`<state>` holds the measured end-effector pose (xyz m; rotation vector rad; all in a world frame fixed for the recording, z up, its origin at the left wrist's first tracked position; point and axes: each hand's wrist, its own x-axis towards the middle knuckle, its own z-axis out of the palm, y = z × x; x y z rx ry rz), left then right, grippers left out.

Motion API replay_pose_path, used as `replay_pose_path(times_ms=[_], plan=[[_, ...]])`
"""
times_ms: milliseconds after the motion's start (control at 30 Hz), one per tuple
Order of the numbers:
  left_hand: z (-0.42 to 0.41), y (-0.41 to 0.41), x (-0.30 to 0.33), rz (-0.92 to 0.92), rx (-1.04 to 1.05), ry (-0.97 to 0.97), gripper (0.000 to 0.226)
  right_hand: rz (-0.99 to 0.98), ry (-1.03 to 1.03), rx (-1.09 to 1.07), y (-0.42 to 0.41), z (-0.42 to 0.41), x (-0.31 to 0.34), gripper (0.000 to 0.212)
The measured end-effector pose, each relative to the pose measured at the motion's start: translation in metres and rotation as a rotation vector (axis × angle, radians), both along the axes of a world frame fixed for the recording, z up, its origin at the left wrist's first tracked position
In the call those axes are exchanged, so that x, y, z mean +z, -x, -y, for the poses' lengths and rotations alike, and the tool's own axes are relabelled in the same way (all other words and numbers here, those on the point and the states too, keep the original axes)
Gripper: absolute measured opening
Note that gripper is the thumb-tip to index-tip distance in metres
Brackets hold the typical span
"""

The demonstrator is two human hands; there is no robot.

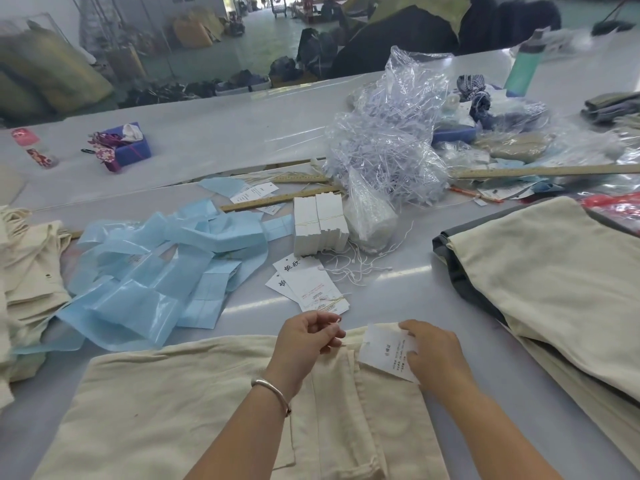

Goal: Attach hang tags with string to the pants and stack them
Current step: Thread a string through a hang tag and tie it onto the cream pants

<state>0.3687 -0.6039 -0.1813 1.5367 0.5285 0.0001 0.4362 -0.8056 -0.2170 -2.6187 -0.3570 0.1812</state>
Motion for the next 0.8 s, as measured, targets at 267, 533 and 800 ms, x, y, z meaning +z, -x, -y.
replay_pose_path(times_ms=[267,533,800], plan=[[-0.001,0.008,0.008,0.054,0.008,-0.083,0.005,0.668,-0.228,0.101,0.012,-0.009,0.031,0.021],[-0.005,0.017,0.004,0.031,-0.012,-0.159,0.012,0.114,-0.036,0.173,0.029,-0.025,-0.007,0.021],[0.001,0.019,-0.001,0.009,-0.046,-0.193,0.011,0.053,0.0,0.208,0.014,-0.054,-0.027,0.014]])
